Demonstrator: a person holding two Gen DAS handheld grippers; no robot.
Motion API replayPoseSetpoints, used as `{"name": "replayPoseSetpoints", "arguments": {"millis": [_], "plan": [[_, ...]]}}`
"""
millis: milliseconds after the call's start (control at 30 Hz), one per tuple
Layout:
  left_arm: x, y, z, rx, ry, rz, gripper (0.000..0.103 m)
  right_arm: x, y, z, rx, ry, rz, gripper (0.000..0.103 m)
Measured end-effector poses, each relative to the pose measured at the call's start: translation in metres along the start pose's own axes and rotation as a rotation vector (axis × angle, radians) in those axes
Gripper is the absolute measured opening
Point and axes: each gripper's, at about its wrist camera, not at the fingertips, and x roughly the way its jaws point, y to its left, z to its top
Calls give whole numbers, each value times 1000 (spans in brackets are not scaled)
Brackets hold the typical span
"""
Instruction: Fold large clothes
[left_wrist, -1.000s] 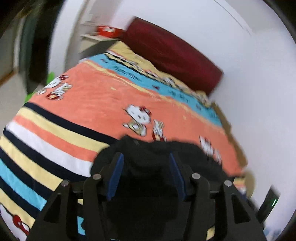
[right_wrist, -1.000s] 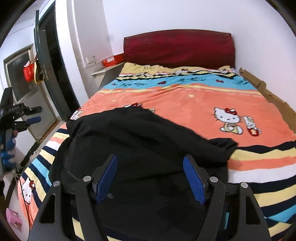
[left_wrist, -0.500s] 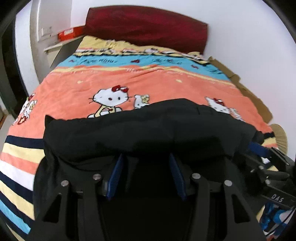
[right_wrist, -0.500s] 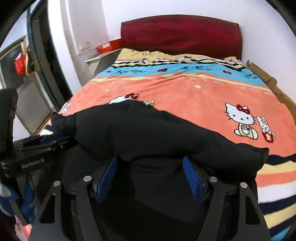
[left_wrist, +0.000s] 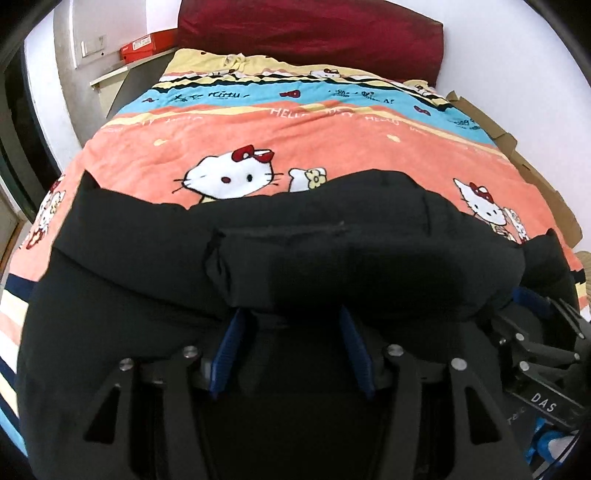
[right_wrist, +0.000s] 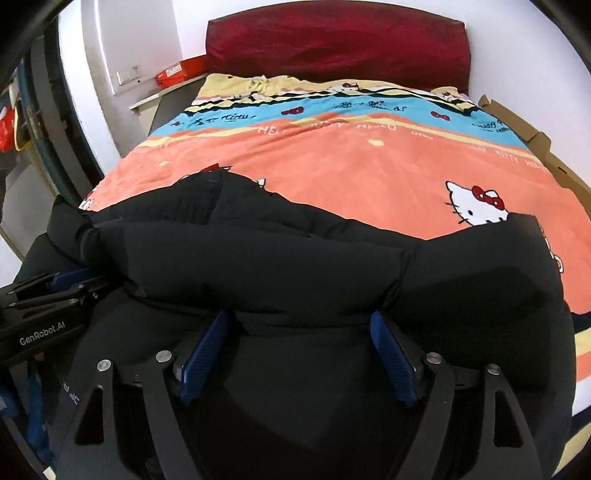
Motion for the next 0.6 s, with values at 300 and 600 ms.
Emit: {"name": "replayPoseSetpoints", "arguments": {"millis": [300,600], "plan": [[-85,23,-54,-35,-179,-68,52,-89,0,-44,-30,-187,-6,78],[-74,33,-80,-15,-192,66,54,-81,-3,-75,-9,-169,4,81]]}}
